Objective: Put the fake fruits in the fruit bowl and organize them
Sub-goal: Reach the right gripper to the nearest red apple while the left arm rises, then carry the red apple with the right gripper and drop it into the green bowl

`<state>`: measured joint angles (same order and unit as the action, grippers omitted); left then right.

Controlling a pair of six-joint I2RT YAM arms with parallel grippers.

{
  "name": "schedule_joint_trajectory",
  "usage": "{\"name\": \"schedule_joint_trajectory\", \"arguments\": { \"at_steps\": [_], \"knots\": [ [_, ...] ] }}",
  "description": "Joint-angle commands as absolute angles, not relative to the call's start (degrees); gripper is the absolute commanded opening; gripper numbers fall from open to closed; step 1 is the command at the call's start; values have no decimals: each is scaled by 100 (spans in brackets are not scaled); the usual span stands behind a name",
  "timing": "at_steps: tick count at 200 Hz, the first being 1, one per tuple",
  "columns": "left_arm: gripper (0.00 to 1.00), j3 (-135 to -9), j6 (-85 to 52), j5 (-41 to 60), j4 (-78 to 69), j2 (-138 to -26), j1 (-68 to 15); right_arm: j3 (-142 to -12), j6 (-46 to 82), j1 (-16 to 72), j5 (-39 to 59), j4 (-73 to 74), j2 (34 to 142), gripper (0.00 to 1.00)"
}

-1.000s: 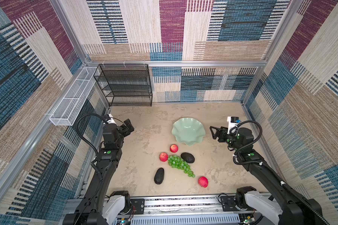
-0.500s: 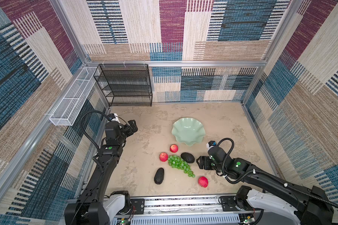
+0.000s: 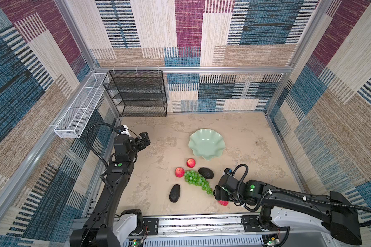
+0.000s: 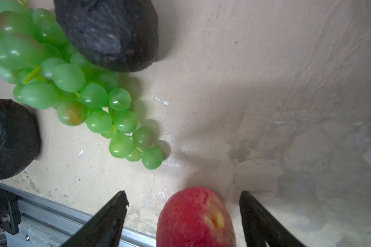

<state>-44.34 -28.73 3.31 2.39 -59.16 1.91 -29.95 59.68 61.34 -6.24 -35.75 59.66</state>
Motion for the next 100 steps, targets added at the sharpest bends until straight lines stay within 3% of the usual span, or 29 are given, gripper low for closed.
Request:
{"name": "schedule_joint_trajectory", "arguments": {
  "at_steps": [1,69,100],
  "knots": [
    [98,-4389,-2970,308,203,-5864,210,-2854,6329,6170,-466,-3315,5891,80],
    [98,-4362,-2962,326,193,-5830,215,-2725,6440,6178,-605,-3183,5899,53],
    [98,-4336,-2955,310,194,-5835,220,-3073,6397,6174,-842,-3553,5773,50]
  ]
}}
